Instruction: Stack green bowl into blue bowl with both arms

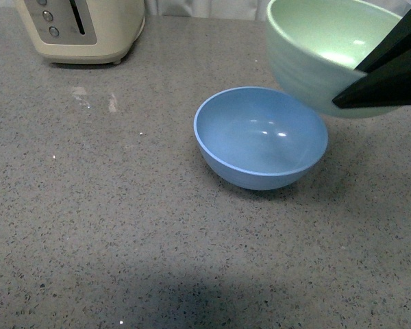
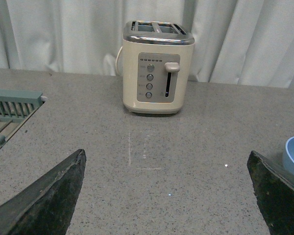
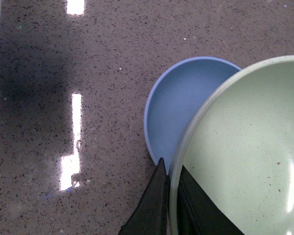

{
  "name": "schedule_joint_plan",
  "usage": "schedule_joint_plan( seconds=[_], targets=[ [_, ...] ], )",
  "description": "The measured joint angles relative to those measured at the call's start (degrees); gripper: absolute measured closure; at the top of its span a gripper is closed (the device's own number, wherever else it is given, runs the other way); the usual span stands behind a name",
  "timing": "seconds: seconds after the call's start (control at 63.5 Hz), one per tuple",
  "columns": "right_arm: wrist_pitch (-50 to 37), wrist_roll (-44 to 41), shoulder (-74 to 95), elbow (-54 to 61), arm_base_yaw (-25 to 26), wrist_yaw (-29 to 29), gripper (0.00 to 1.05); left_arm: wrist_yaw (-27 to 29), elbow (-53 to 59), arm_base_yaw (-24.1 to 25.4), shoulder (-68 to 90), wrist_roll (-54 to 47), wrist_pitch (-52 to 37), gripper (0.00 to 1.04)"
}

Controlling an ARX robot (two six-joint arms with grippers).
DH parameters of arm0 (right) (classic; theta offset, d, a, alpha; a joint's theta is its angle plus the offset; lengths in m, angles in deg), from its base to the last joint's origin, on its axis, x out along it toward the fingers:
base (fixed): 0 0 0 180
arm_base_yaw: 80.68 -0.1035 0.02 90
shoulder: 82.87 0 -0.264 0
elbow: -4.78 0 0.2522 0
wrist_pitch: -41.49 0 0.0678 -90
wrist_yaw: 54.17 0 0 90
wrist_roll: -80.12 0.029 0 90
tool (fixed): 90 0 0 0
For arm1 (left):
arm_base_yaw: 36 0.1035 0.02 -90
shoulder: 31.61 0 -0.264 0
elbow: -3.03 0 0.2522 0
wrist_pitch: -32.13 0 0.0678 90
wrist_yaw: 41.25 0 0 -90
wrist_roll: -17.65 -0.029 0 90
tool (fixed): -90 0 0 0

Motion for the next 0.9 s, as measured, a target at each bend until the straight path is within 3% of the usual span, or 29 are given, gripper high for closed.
schedule_joint_plan(
  seconds=[0.536, 0.693, 0.898],
  targets=[
    [-4.6, -2.0, 7.4, -1.8, -5.5, 1.7, 1.03, 0.0, 0.0, 0.0, 0.0, 0.0, 0.0, 0.06],
    [-6.4, -3.1, 7.1, -1.6, -5.5, 2.4, 0.80, 0.0, 0.0, 0.0, 0.0, 0.0, 0.0, 0.06],
    [-10.0, -1.9, -0.8, 2.0, -1.4, 1.6, 0.38, 0.0, 0.0, 0.0, 0.0, 0.0, 0.0, 0.06]
  ],
)
